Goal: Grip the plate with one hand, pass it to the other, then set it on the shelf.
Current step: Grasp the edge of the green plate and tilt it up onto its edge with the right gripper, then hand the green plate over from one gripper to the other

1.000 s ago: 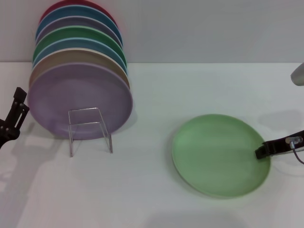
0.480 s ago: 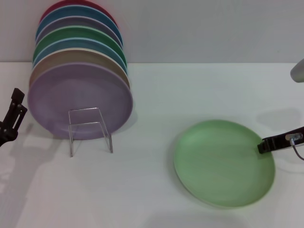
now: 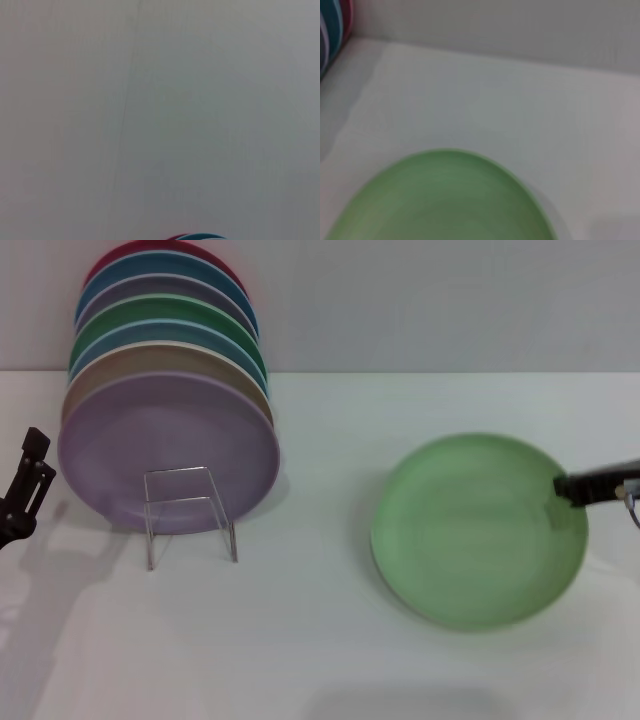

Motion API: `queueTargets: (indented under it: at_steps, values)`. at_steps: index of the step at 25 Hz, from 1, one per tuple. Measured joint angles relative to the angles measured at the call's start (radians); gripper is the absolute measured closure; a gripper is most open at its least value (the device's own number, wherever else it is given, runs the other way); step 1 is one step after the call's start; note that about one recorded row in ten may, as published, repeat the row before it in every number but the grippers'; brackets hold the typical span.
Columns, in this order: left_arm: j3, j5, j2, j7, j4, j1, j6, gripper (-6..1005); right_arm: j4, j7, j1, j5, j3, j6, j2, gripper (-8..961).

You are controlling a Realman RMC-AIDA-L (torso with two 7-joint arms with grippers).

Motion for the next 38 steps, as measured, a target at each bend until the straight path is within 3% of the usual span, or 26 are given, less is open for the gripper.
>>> queueTargets:
  at_steps: [4, 10, 14, 20, 38]
  values:
    - [0.000, 0.000, -0.001, -0.005, 0.000, 0.002, 0.003, 226, 0.043, -0.011, -0.060, 0.018, -0.065, -0.161, 0.001, 932]
    - [0.003, 0.000, -0.001, -0.006, 0.000, 0.003, 0.003, 227, -0.007, -0.044, -0.063, 0.072, -0.093, -0.309, 0.000, 933]
    - [0.003, 0.000, -0.001, -0.007, 0.000, 0.004, 0.007, 227, -0.029, -0.050, -0.088, 0.079, -0.170, -0.502, 0.002, 933]
    - [0.005, 0.000, -0.001, -0.008, 0.000, 0.006, 0.009, 227, -0.054, -0.050, -0.118, 0.081, -0.261, -0.684, 0.003, 933]
    - [0.029, 0.010, -0.002, -0.013, -0.006, 0.019, 0.089, 227, -0.369, -0.023, -0.138, 0.081, -0.553, -1.451, 0.001, 932]
